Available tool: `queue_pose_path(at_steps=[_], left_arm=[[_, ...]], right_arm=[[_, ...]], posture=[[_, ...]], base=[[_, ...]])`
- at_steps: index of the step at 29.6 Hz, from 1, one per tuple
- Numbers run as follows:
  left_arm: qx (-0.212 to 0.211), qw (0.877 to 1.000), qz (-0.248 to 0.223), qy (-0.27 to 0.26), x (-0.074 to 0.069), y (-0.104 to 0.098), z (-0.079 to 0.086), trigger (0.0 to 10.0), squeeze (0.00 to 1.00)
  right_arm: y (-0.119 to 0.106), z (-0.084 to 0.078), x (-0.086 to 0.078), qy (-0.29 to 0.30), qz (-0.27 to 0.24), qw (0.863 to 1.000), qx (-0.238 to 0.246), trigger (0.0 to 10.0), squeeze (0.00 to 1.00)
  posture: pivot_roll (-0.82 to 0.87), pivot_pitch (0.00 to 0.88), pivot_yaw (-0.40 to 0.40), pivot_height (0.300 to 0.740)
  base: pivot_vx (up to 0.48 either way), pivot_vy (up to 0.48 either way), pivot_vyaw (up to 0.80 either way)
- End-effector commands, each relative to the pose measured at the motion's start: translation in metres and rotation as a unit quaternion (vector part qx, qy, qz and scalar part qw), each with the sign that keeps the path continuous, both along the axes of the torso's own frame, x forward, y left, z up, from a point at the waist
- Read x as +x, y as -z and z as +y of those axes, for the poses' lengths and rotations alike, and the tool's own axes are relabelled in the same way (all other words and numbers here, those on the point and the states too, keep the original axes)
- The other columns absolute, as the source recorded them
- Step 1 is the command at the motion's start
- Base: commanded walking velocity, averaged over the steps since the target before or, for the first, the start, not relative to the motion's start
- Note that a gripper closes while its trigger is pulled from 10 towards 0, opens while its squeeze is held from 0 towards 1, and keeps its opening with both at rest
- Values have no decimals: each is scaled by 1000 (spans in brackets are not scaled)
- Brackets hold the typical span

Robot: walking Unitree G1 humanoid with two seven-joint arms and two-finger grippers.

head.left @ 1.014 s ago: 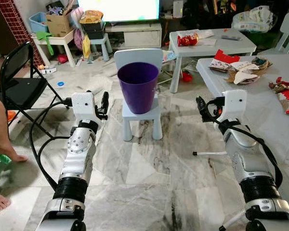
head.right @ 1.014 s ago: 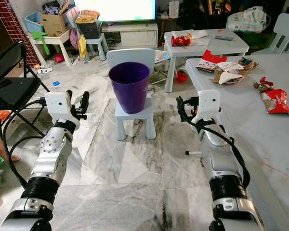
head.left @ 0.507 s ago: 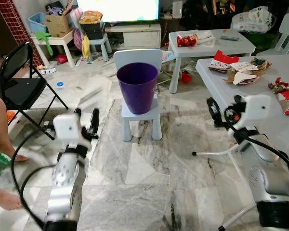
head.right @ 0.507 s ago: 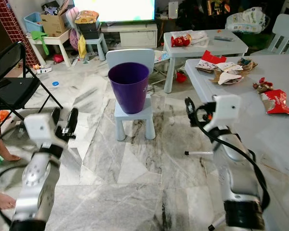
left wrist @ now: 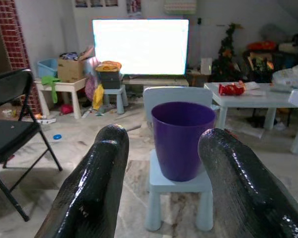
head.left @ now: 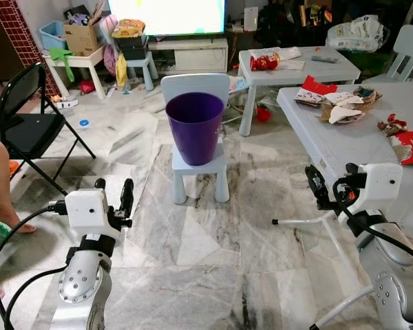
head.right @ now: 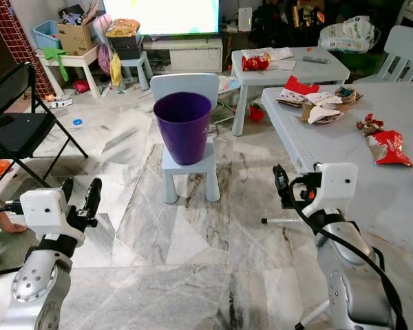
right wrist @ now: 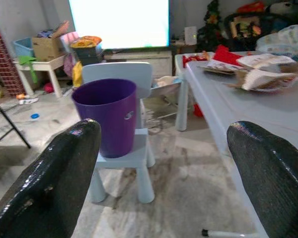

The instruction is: Picking trash to rubbish bin

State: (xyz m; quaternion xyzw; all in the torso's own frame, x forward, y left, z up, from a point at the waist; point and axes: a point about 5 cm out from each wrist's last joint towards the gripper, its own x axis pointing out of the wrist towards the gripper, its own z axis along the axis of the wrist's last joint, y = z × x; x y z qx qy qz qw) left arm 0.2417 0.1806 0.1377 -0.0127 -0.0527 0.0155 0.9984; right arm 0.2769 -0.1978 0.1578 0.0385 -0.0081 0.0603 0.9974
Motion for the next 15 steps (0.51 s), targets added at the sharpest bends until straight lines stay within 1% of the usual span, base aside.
queue_pose_path(at_steps=[1, 5, 10, 11, 15], left_arm=[[-1, 1000, -9, 5, 2, -11, -6, 10000, 0], [-19, 1000, -5, 2, 4, -15, -8, 10000, 0], [-25, 1000, -4, 9, 4, -19, -9, 10000, 0], [-27, 1000, -2, 11, 5, -21, -9, 10000, 0], [-31, 999, 1, 15, 7, -23, -8, 10000, 0]], right_arm=[[-8, 1, -1, 1, -7, 1000, 0, 10000, 0], [-11, 2, 0, 2, -8, 1000, -1, 10000, 0], [-12, 1, -2, 6, -6, 1000, -1, 10000, 0], [-12, 1, -5, 9, -4, 1000, -2, 10000, 0], [-11, 0, -10, 13, 1, 1000, -3, 10000, 0]], posture=[[121, 22, 1, 740], [112, 46, 11, 740], [106, 61, 15, 740], [97, 78, 21, 740], [86, 92, 26, 740]], base=[[0, 0, -788], [0, 0, -788], [0, 0, -788], [0, 0, -788], [0, 0, -788]])
